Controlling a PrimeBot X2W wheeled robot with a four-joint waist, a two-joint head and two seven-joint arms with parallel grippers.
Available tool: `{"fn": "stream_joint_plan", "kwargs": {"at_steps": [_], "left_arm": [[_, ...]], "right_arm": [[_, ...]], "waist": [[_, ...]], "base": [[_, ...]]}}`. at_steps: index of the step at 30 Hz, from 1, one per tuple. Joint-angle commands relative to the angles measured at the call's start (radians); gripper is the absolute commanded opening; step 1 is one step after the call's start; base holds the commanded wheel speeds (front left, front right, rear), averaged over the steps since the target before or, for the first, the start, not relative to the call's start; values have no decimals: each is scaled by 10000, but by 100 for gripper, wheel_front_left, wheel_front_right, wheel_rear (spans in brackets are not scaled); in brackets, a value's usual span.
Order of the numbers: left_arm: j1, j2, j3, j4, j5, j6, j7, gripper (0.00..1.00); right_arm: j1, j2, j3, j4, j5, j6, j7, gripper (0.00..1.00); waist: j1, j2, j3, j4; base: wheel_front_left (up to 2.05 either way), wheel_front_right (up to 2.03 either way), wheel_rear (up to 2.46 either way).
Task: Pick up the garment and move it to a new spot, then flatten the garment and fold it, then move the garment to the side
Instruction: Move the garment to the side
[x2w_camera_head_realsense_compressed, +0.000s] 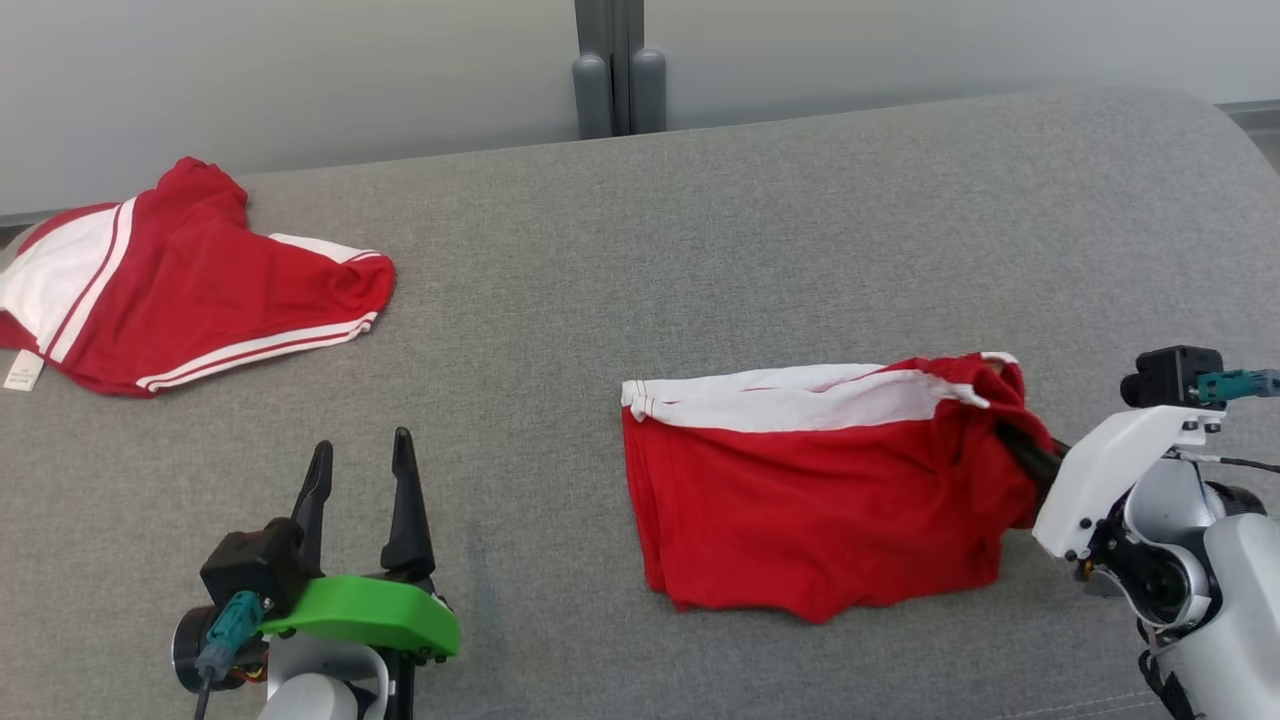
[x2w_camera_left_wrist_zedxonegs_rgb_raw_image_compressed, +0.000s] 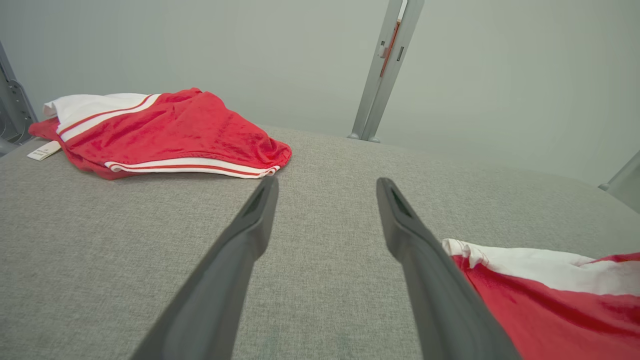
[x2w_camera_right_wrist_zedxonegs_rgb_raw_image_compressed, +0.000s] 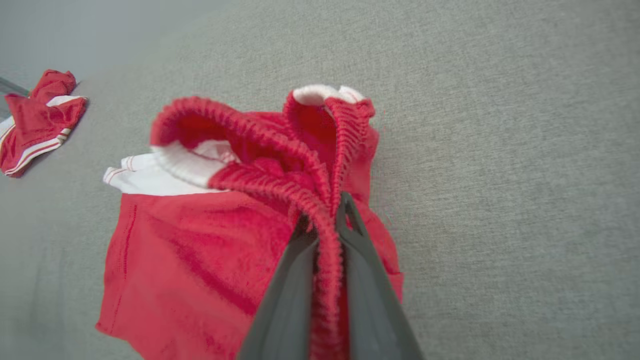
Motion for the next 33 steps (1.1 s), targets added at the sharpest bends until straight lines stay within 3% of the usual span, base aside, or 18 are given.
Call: {"fn": "stream_joint_plan", "kwargs": {"at_steps": [1, 7, 11, 19, 27, 28, 29, 30, 33], "left_arm": [[-28, 18, 3, 17, 2, -31, -49, 100], [-7, -26, -136, 69, -25, -68, 10, 100], [-33, -55, -201, 88, -50, -75, 21, 100], [-147, -139, -304, 161, -90, -134, 30, 100], [-224, -204, -316, 235, -85, -158, 2, 100], [-233, -212, -317, 240, -81, -159, -3, 100], [-244, -220, -310, 246, -80, -162, -5, 100], [-251, -224, -304, 253, -79, -163, -5, 100], [-246, -240, -261, 274, -79, -134, -15, 100]], "right_arm": [[187, 100, 95, -375, 186, -11, 130, 0], [462, 723, 698, -1462, 566, -8, 394, 0], [271, 1240, 1111, -1513, 470, -6, 202, 0], [-363, 2070, 1624, -351, -91, -5, -665, 0], [-1071, 2314, 2018, 1230, -506, -6, -1581, 0], [-1123, 2323, 2105, 1362, -518, -5, -1646, 14], [-1175, 2335, 2226, 1490, -500, -5, -1713, 44], [-1210, 2341, 2339, 1542, -484, -6, -1778, 98], [-1200, 2342, 2794, 1543, -374, -6, -1978, 100]], "waist": [[0, 0, -50, 27], [0, 0, -169, 187], [0, 0, -199, 350], [0, 0, -153, 786], [0, 0, -40, 1054], [0, 0, -31, 1069], [0, 0, -23, 1079], [0, 0, -14, 1081], [0, 0, 5, 1044]], "base": [[0, 0, 0], [0, 0, 0], [0, 0, 0], [0, 0, 0], [0, 0, 0], [0, 0, 0], [0, 0, 0], [0, 0, 0], [0, 0, 0]]}}
